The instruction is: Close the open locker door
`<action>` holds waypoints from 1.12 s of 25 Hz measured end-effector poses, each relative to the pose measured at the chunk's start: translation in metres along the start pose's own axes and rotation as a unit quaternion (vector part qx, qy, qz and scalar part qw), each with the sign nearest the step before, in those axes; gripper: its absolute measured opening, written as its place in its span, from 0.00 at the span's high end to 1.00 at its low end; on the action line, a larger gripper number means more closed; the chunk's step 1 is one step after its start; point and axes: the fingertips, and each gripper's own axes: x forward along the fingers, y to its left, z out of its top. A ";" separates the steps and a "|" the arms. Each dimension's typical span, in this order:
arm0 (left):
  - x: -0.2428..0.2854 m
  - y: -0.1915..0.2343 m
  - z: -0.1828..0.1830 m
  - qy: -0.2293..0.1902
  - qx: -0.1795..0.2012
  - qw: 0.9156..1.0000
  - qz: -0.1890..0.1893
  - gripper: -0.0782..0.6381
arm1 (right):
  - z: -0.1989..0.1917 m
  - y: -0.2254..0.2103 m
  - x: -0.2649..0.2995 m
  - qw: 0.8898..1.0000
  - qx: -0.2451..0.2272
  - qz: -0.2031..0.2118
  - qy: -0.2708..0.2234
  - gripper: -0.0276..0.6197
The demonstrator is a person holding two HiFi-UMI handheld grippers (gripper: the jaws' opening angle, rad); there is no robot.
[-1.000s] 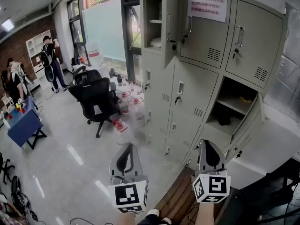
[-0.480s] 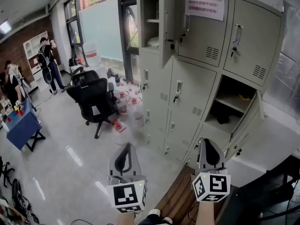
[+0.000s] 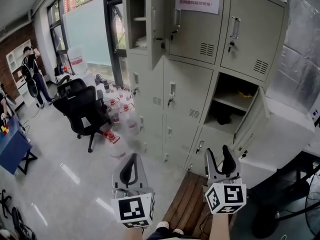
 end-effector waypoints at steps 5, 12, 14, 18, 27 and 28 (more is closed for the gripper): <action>0.020 -0.023 -0.003 -0.002 -0.007 0.999 -0.043 0.89 | -0.006 -0.030 -0.013 0.998 -0.006 -0.054 0.010 0.61; 0.040 -0.063 -0.011 0.003 -0.009 0.993 -0.118 0.89 | -0.018 -0.071 -0.041 0.991 -0.009 -0.132 0.027 0.61; 0.043 -0.074 -0.012 0.003 -0.011 0.991 -0.136 0.89 | -0.020 -0.079 -0.049 0.988 -0.009 -0.149 0.031 0.61; 0.049 -0.093 -0.014 0.004 -0.010 0.986 -0.164 0.89 | -0.023 -0.095 -0.063 0.983 -0.009 -0.178 0.036 0.61; 0.069 -0.127 -0.022 0.013 -0.007 0.981 -0.191 0.89 | -0.039 -0.132 -0.068 0.977 -0.003 -0.206 0.054 0.61; 0.073 -0.131 -0.022 0.014 -0.006 0.981 -0.194 0.89 | -0.040 -0.137 -0.066 0.977 -0.001 -0.207 0.055 0.61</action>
